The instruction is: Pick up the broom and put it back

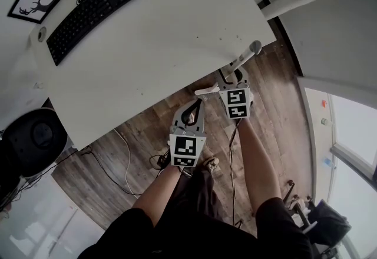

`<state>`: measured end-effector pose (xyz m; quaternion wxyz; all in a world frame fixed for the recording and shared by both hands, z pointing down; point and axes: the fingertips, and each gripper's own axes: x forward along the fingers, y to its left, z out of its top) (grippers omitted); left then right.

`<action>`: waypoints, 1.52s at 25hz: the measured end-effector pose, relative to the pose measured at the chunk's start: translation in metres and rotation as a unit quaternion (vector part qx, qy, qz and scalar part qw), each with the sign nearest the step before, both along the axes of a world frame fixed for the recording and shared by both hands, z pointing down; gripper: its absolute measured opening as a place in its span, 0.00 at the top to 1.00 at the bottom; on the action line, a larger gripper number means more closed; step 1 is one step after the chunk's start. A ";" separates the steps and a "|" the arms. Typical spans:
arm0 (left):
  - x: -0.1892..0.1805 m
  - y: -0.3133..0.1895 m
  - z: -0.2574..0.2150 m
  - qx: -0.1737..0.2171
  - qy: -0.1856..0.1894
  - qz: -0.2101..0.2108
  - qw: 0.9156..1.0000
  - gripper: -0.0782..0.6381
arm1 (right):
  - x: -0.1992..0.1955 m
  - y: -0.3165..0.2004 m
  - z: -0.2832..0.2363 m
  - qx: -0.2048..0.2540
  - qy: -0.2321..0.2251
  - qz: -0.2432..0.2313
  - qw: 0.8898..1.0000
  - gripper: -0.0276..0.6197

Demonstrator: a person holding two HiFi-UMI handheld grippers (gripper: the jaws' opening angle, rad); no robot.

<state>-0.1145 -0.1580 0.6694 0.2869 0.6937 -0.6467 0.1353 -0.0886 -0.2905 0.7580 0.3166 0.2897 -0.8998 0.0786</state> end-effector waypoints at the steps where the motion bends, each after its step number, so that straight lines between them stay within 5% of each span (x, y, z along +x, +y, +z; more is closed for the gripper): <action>1: 0.001 0.000 0.000 -0.001 0.000 0.001 1.000 0.90 | 0.001 -0.001 0.000 0.001 0.001 0.000 1.000 0.66; 30: 0.016 0.005 0.003 -0.011 0.000 0.024 1.000 0.89 | 0.035 0.005 -0.030 0.014 -0.022 0.035 0.999 0.57; 38: 0.027 0.017 -0.016 -0.014 -0.002 0.061 0.998 0.89 | 0.091 0.056 -0.063 -0.018 -0.001 0.101 0.995 0.57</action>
